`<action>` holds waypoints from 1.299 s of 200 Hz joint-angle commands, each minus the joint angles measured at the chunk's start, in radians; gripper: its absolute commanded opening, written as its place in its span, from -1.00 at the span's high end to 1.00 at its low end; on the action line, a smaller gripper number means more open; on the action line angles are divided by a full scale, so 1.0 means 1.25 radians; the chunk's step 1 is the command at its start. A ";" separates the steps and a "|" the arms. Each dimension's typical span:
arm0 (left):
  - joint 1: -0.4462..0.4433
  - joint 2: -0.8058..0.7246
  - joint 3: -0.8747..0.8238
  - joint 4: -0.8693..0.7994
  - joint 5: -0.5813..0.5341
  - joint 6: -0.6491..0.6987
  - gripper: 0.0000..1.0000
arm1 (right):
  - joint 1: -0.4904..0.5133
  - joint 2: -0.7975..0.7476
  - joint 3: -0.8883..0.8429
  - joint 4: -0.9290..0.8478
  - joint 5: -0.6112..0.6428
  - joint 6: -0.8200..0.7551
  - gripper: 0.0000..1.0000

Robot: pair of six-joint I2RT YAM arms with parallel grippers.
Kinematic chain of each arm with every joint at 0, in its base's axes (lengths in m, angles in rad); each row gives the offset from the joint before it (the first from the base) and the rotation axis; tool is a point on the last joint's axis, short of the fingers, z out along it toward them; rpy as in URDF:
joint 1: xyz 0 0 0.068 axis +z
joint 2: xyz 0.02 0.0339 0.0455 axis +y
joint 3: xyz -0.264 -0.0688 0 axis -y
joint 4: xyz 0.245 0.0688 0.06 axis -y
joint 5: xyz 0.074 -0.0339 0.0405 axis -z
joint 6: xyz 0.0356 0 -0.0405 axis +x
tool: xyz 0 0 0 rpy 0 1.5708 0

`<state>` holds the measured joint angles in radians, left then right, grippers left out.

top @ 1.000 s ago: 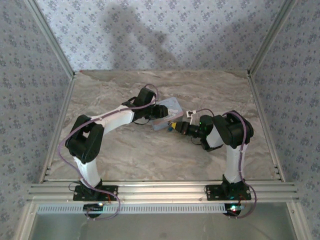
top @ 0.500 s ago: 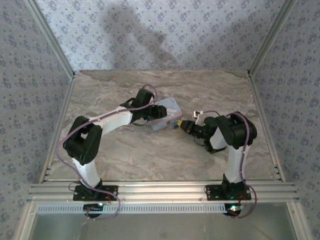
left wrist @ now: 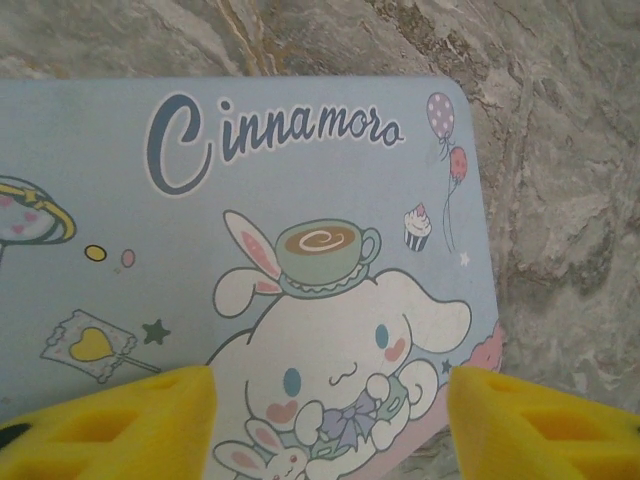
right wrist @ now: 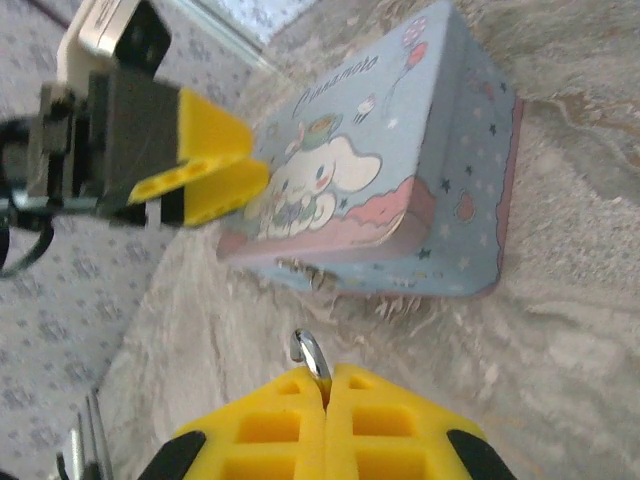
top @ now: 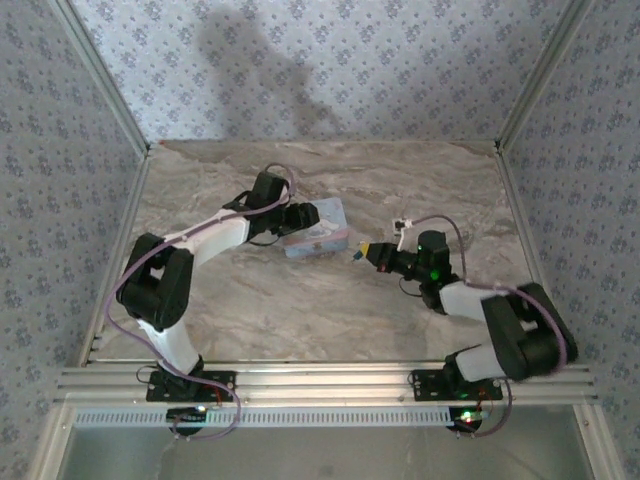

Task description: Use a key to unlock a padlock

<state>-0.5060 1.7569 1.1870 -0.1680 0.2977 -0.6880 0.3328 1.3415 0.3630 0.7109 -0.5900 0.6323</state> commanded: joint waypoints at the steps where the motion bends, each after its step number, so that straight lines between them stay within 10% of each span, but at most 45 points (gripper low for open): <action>1: 0.011 -0.021 0.007 -0.095 -0.044 0.031 -0.38 | 0.031 -0.111 0.017 -0.283 0.039 -0.095 1.00; 91: 0.020 -0.274 -0.117 -0.048 -0.173 0.058 -0.76 | 0.138 -0.359 0.047 -0.779 0.148 -0.101 1.00; 206: 0.032 -0.447 -0.240 -0.085 -0.260 0.064 -0.84 | 0.178 -0.110 0.095 -0.673 0.120 -0.130 1.00; 260: 0.035 -0.467 -0.239 -0.102 -0.280 0.072 -0.85 | 0.161 -0.054 0.122 -0.643 0.136 -0.149 0.58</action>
<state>-0.4709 1.2171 0.8932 -0.2718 -0.0200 -0.6205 0.5476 1.2736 0.4850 -0.1154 -0.4294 0.4667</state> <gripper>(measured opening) 0.921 0.179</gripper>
